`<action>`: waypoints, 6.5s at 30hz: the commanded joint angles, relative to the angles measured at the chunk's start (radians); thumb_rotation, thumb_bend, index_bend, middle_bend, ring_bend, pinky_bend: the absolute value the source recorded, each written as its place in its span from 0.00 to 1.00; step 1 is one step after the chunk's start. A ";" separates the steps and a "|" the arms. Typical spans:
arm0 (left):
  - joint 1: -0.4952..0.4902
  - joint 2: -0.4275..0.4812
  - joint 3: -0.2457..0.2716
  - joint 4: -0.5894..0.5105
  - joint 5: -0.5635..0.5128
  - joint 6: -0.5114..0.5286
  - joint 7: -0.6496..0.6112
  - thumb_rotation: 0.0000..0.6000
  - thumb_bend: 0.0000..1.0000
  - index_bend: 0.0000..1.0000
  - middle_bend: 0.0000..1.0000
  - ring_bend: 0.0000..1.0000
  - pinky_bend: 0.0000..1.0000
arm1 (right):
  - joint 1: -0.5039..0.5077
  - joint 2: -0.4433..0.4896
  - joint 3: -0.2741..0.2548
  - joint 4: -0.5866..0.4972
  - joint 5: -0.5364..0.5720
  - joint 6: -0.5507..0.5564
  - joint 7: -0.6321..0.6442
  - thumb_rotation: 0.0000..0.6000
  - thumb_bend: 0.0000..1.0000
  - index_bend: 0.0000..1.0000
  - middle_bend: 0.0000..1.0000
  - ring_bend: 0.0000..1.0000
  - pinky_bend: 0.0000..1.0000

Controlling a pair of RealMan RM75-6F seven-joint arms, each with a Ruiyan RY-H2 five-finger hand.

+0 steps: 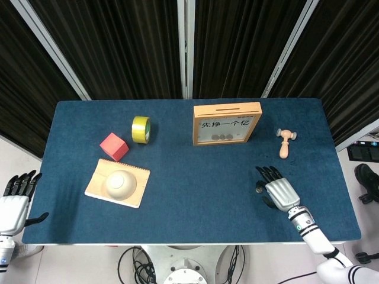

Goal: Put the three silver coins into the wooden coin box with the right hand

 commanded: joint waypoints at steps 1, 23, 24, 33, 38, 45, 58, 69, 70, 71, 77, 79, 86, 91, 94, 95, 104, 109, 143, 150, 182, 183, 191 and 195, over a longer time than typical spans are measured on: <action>0.000 0.000 0.000 0.001 0.000 -0.001 -0.002 1.00 0.00 0.02 0.00 0.00 0.00 | 0.001 -0.001 0.001 0.001 0.001 -0.002 0.000 1.00 0.26 0.40 0.00 0.00 0.00; -0.010 -0.012 0.004 0.038 -0.001 -0.024 -0.033 1.00 0.00 0.02 0.00 0.00 0.00 | -0.001 -0.039 0.012 0.048 0.007 0.003 -0.007 1.00 0.30 0.54 0.02 0.00 0.00; -0.010 -0.013 0.004 0.039 -0.001 -0.023 -0.034 1.00 0.00 0.02 0.00 0.00 0.00 | -0.001 -0.040 0.013 0.051 0.006 0.005 -0.007 1.00 0.30 0.54 0.02 0.00 0.00; -0.012 -0.014 0.003 0.044 0.003 -0.019 -0.038 1.00 0.00 0.02 0.00 0.00 0.00 | -0.004 -0.053 0.009 0.080 -0.016 0.034 0.002 1.00 0.30 0.48 0.02 0.00 0.00; -0.011 -0.014 0.003 0.044 0.002 -0.018 -0.038 1.00 0.00 0.02 0.00 0.00 0.00 | -0.006 -0.052 0.007 0.085 -0.022 0.042 0.014 1.00 0.30 0.40 0.02 0.00 0.00; -0.010 -0.015 0.003 0.043 0.004 -0.014 -0.037 1.00 0.00 0.02 0.00 0.00 0.00 | -0.008 -0.052 0.005 0.091 -0.033 0.059 0.031 1.00 0.30 0.39 0.02 0.00 0.00; -0.009 -0.012 0.006 0.036 0.004 -0.014 -0.033 1.00 0.00 0.02 0.00 0.00 0.00 | -0.006 -0.068 0.008 0.120 -0.043 0.075 0.060 1.00 0.34 0.55 0.04 0.00 0.00; -0.011 -0.008 0.006 0.029 0.005 -0.017 -0.031 1.00 0.00 0.02 0.00 0.00 0.00 | -0.001 -0.065 0.009 0.128 -0.050 0.081 0.067 1.00 0.45 0.63 0.05 0.00 0.00; -0.011 -0.008 0.006 0.028 0.005 -0.016 -0.031 1.00 0.00 0.02 0.00 0.00 0.00 | -0.001 -0.064 0.009 0.126 -0.050 0.082 0.069 1.00 0.45 0.64 0.05 0.00 0.00; -0.010 -0.007 0.006 0.026 0.006 -0.015 -0.031 1.00 0.00 0.02 0.00 0.00 0.00 | 0.000 -0.060 0.010 0.121 -0.052 0.084 0.072 1.00 0.46 0.65 0.05 0.00 0.00; -0.009 -0.002 0.006 0.016 0.009 -0.008 -0.025 1.00 0.00 0.02 0.00 0.00 0.00 | 0.011 0.005 0.045 0.013 -0.051 0.127 0.101 1.00 0.47 0.68 0.05 0.00 0.00; -0.009 0.000 0.006 0.012 0.011 -0.005 -0.022 1.00 0.00 0.02 0.00 0.00 0.00 | 0.019 0.047 0.071 -0.053 -0.050 0.149 0.105 1.00 0.47 0.69 0.05 0.00 0.00; -0.004 0.005 0.004 -0.004 0.020 0.016 -0.013 1.00 0.00 0.02 0.00 0.00 0.00 | 0.087 0.252 0.229 -0.369 0.010 0.163 0.077 1.00 0.48 0.71 0.06 0.00 0.00; -0.003 0.001 0.007 -0.005 0.036 0.030 -0.010 1.00 0.00 0.02 0.00 0.00 0.00 | 0.175 0.348 0.368 -0.510 0.157 0.061 0.034 1.00 0.48 0.73 0.06 0.00 0.00; -0.004 -0.001 0.009 -0.006 0.045 0.035 -0.011 1.00 0.00 0.02 0.00 0.00 0.00 | 0.241 0.354 0.431 -0.512 0.206 0.040 -0.086 1.00 0.48 0.75 0.07 0.00 0.00; -0.005 -0.003 0.010 -0.007 0.048 0.036 -0.012 1.00 0.00 0.02 0.00 0.00 0.00 | 0.268 0.342 0.447 -0.503 0.227 0.031 -0.133 1.00 0.48 0.75 0.08 0.00 0.00; -0.012 -0.007 0.015 -0.010 0.065 0.034 -0.013 1.00 0.00 0.02 0.00 0.00 0.00 | 0.458 0.230 0.501 -0.384 0.548 -0.120 -0.401 1.00 0.48 0.78 0.08 0.00 0.00; -0.009 0.001 0.015 -0.015 0.058 0.033 -0.017 1.00 0.00 0.02 0.00 0.00 0.00 | 0.536 0.172 0.504 -0.303 0.710 -0.161 -0.497 1.00 0.48 0.78 0.08 0.00 0.00; -0.015 0.008 0.010 -0.014 0.039 0.014 -0.023 1.00 0.00 0.02 0.00 0.00 0.00 | 0.668 0.135 0.420 -0.203 1.056 -0.222 -0.585 1.00 0.48 0.79 0.09 0.00 0.00; -0.014 0.010 0.010 -0.013 0.036 0.014 -0.026 1.00 0.00 0.02 0.00 0.00 0.00 | 0.674 0.132 0.409 -0.193 1.065 -0.224 -0.575 1.00 0.48 0.79 0.09 0.00 0.00; -0.019 0.017 0.007 -0.033 0.034 0.009 -0.008 1.00 0.00 0.02 0.00 0.00 0.00 | 0.616 0.184 0.371 -0.232 0.863 -0.212 -0.415 1.00 0.44 0.00 0.00 0.00 0.00; -0.020 0.017 0.007 -0.035 0.034 0.008 -0.005 1.00 0.00 0.02 0.00 0.00 0.00 | 0.611 0.185 0.371 -0.232 0.846 -0.207 -0.405 1.00 0.44 0.00 0.00 0.00 0.00; -0.020 0.025 0.005 -0.056 0.034 0.012 0.016 1.00 0.00 0.02 0.00 0.00 0.00 | 0.556 0.231 0.366 -0.279 0.729 -0.181 -0.320 1.00 0.43 0.00 0.00 0.00 0.00; -0.019 0.028 0.003 -0.062 0.034 0.017 0.018 1.00 0.00 0.02 0.00 0.00 0.00 | 0.487 0.281 0.341 -0.358 0.633 -0.098 -0.291 1.00 0.41 0.00 0.00 0.00 0.00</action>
